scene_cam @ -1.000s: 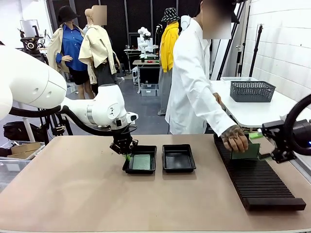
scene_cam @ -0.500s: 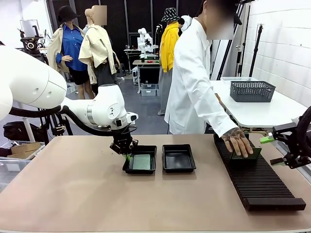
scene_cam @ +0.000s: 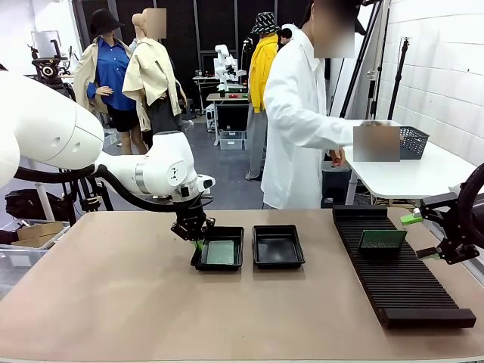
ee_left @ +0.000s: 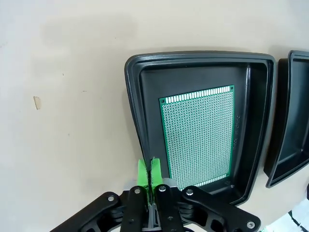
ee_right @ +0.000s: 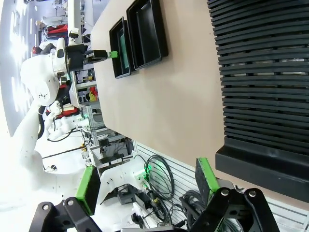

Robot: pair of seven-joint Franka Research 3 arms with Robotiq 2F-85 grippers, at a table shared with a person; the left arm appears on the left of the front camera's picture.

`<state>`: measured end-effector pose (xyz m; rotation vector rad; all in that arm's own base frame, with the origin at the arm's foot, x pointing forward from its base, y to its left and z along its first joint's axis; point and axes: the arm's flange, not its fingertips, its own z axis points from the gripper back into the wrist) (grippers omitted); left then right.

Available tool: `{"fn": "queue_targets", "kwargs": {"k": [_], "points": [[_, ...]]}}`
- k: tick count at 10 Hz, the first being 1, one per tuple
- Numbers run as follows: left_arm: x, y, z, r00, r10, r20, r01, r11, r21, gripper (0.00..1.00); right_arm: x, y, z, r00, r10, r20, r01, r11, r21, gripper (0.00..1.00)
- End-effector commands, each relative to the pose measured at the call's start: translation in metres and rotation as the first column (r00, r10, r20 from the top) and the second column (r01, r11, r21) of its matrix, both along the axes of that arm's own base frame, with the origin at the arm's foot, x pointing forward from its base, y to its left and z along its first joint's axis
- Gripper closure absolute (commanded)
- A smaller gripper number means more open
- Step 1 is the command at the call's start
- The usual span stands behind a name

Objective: Inspect and transfer BCBs to ESD trays.
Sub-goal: Pick up the ESD tray and place it on the left side of the table.

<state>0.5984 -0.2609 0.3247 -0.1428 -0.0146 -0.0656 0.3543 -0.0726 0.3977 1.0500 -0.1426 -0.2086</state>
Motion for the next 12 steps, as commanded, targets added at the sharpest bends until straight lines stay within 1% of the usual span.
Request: {"fn": "queue_targets", "kwargs": {"k": [1,7,8,9,10,12], "points": [[0.0,0.0,-0.001,1.0,0.006,0.018,-0.007,1.0,0.005,1.0,0.001,0.004,-0.003,1.0,-0.002,0.017,0.002,1.0,0.007,0.0],[0.0,0.0,-0.001,1.0,0.006,0.018,-0.007,1.0,0.005,1.0,0.001,0.004,-0.003,1.0,-0.002,0.017,0.002,1.0,0.007,0.0],[0.0,0.0,-0.001,1.0,0.006,0.018,-0.007,1.0,0.005,1.0,0.0,0.0,0.0,1.0,0.0,0.0,0.0,1.0,0.0,0.0],[0.0,0.0,-0.001,1.0,0.006,0.018,-0.007,1.0,0.005,1.0,0.01,-0.003,0.0,0.999,-0.003,0.05,0.001,0.999,0.046,0.0],[0.0,0.0,-0.001,1.0,0.006,0.018,-0.007,1.0,0.005,1.0,0.023,-0.005,0.001,0.997,0.03,0.064,-0.034,0.998,0.061,0.0],[0.0,0.0,-0.001,1.0,0.006,0.018,-0.007,1.0,0.005,1.0,0.044,-0.012,0.003,0.995,0.066,0.082,-0.071,0.995,0.071,0.0]]}}
